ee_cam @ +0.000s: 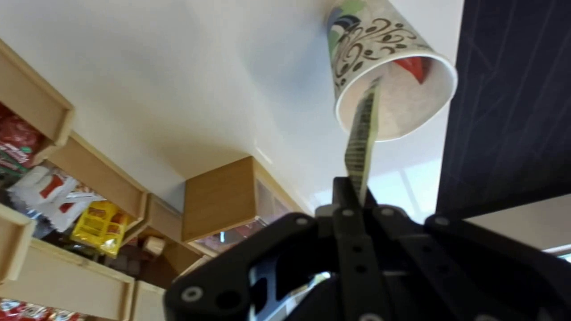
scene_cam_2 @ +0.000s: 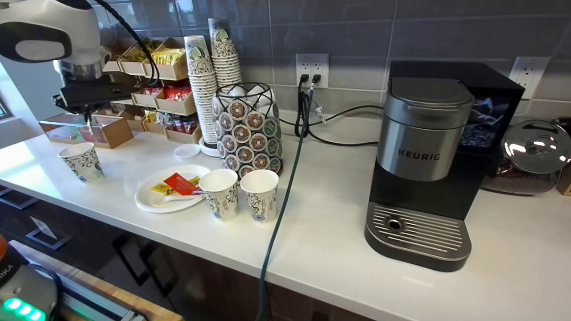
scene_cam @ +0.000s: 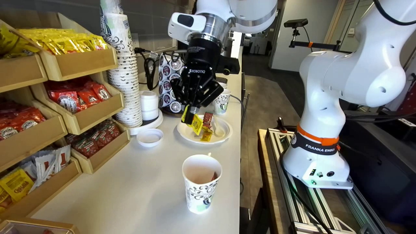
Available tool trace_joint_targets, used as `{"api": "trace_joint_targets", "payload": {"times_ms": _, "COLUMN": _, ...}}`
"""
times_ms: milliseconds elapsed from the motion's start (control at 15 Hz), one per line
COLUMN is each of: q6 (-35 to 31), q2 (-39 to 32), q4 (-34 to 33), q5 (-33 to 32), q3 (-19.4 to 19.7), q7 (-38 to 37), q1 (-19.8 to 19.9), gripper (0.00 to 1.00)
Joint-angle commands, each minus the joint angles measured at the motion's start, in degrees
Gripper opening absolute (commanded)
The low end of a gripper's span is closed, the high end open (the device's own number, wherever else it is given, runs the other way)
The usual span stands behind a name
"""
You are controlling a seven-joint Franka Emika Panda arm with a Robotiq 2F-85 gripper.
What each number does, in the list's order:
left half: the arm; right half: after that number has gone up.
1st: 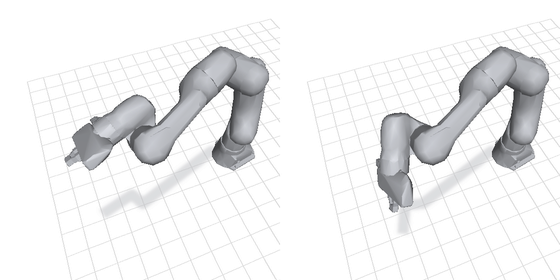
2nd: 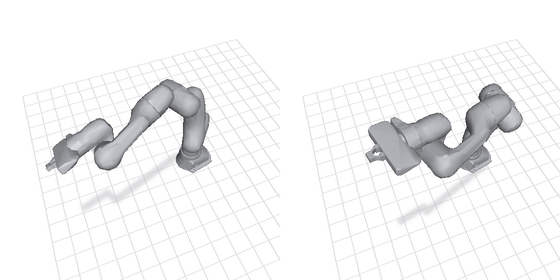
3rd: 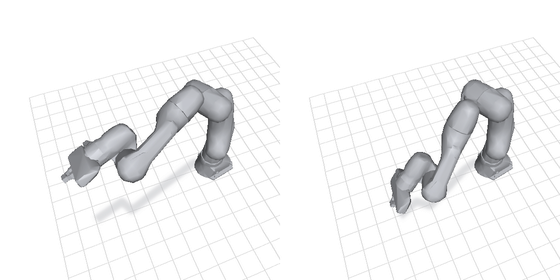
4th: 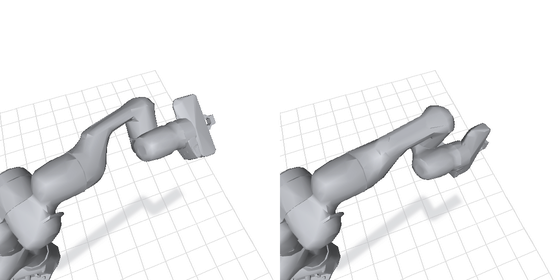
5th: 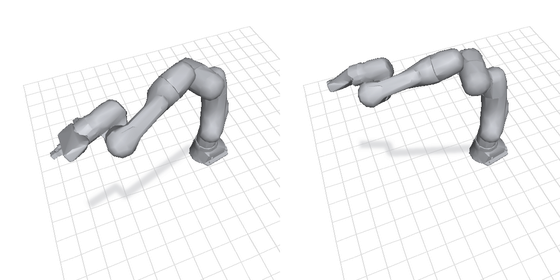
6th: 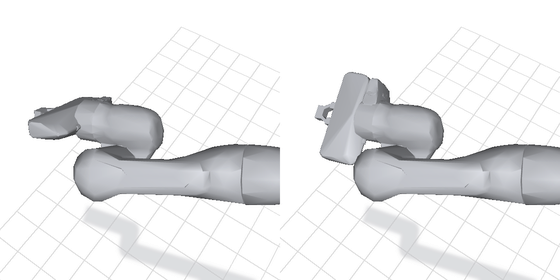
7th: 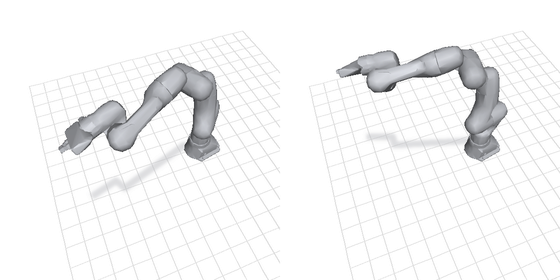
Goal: Pick up one yellow sachet from the white paper plate and put it in the paper cup
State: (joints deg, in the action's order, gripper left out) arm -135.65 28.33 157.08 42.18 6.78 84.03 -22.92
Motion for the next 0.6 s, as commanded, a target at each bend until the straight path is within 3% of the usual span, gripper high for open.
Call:
{"api": "trace_joint_targets", "payload": {"times_ms": 0, "q6": 5.8, "q2": 0.0, "q4": 0.2, "q5": 3.1, "q3": -1.1, "q7": 4.6, "q1": 1.0, "gripper": 0.03}}
{"api": "trace_joint_targets", "payload": {"times_ms": 533, "q6": 9.4, "q2": -1.8, "q4": -0.1, "q5": 8.1, "q3": -5.0, "q7": 10.0, "q1": 2.7, "gripper": 0.02}}
